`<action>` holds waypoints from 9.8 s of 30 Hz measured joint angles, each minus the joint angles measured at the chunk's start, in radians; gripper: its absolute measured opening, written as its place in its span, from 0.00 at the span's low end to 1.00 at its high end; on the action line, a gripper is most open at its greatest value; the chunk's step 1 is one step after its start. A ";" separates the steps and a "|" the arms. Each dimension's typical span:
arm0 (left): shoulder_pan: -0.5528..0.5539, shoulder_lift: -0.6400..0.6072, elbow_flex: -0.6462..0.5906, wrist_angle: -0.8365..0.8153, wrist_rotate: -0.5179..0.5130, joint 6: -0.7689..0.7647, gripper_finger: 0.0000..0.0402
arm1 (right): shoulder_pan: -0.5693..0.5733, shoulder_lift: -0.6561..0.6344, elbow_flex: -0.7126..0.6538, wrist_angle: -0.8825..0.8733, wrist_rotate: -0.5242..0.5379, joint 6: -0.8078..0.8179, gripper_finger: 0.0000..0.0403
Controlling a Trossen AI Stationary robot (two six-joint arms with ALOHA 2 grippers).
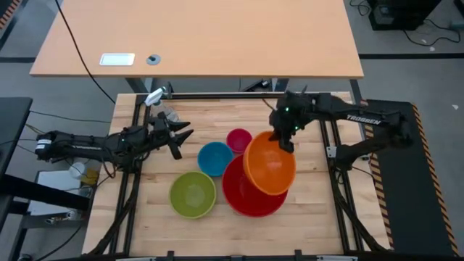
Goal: Nest bowls inside each other
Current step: Stack the orange bowl into the red bowl, then stack the light green bowl into the orange bowl, then stack the blue bowl into the light green bowl
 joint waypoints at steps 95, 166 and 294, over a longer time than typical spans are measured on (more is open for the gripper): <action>-0.191 0.698 0.447 -1.115 0.687 -0.650 0.04 | 0.381 -0.040 -0.341 0.525 0.397 0.058 0.53; -0.087 1.200 1.274 -1.026 0.267 0.203 0.52 | 0.314 -0.471 -0.368 0.656 0.763 -0.036 0.53; -0.135 1.243 1.164 -0.674 0.429 0.241 0.03 | 0.315 -0.497 -0.382 0.808 0.675 -0.071 0.53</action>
